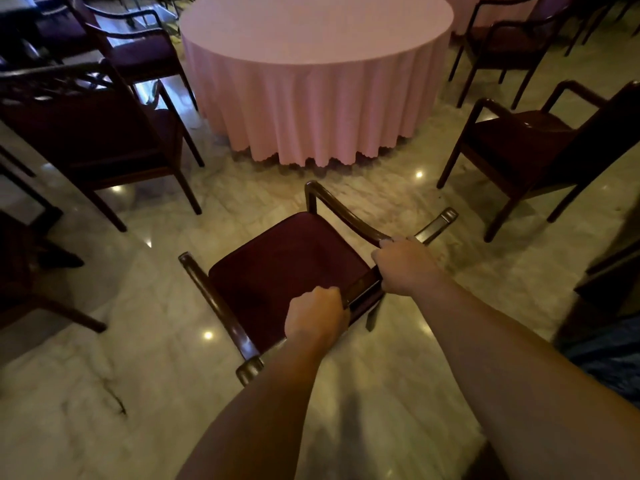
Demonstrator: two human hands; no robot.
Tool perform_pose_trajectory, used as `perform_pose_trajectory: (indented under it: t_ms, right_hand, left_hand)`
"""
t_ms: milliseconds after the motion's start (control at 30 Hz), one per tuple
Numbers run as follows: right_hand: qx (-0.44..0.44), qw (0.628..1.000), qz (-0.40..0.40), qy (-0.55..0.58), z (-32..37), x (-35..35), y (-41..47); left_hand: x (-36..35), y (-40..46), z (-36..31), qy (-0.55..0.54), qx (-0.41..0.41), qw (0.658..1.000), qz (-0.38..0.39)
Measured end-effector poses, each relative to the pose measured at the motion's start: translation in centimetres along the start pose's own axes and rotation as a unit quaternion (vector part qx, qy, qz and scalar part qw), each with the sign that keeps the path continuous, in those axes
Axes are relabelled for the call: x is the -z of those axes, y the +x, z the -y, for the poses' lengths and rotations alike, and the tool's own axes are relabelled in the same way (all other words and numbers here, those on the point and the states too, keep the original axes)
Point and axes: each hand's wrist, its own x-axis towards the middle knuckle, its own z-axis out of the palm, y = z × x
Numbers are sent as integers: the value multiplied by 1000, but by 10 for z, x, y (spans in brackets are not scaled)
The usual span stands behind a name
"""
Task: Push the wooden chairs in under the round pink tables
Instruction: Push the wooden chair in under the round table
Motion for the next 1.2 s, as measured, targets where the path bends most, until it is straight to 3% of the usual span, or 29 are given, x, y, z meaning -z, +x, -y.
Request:
perform_pose_trajectory:
  t_ms: [433, 733, 1200]
  right_hand:
    - [1, 994, 27, 101, 4, 30, 91]
    - [-75, 986, 89, 121, -2, 36, 175]
    - [-91, 987, 44, 128, -46, 60, 306]
  left_hand:
    - [64, 116, 104, 64, -114, 990, 54]
    - [104, 215, 166, 93, -140, 984, 60]
    - [148, 365, 191, 112, -164, 979, 54]
